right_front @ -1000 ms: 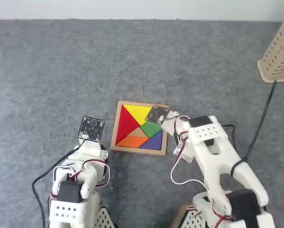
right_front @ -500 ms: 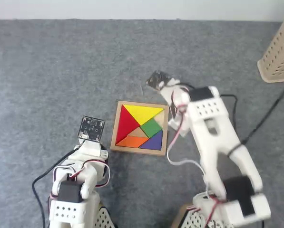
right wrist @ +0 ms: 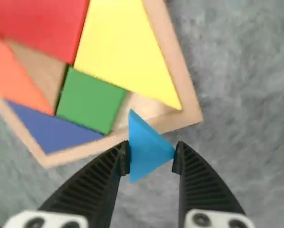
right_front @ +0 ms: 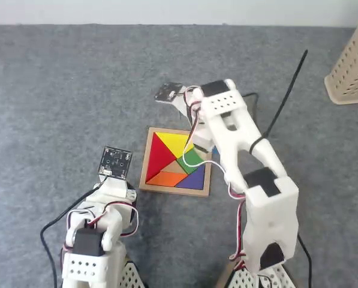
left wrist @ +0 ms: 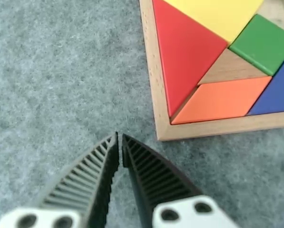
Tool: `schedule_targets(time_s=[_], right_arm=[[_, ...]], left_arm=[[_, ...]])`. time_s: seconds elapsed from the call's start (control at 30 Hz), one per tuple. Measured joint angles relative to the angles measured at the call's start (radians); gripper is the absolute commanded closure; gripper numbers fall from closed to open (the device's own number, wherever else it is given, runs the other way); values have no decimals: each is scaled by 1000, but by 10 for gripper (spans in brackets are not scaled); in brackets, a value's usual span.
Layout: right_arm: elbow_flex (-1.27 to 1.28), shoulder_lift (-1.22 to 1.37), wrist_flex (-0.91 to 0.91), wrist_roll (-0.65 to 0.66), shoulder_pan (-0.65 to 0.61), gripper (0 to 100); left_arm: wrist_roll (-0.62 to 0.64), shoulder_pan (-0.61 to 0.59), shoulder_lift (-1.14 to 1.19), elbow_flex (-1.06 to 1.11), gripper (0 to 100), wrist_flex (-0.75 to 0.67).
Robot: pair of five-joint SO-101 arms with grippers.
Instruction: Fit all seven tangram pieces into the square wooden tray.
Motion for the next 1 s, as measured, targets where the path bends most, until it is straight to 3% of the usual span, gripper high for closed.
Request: schedule_targets(time_s=[0.1, 0.2, 0.43, 0.6, 0.8, 1.0], right_arm=[[-44, 3, 25, 167, -14, 744], [-91, 3, 55, 244, -44, 686], [-121, 3, 61, 269, -107, 776], [-153, 2, 80, 26, -26, 998], [-146, 2, 77, -459, 100, 993], [83, -43, -150, -614, 121, 992]], left_arm=[[0, 0, 0, 0, 988, 0], [0, 0, 0, 0, 988, 0], [0, 0, 0, 0, 988, 0], [0, 0, 0, 0, 988, 0], [0, 0, 0, 0, 988, 0], [0, 0, 0, 0, 988, 0]])
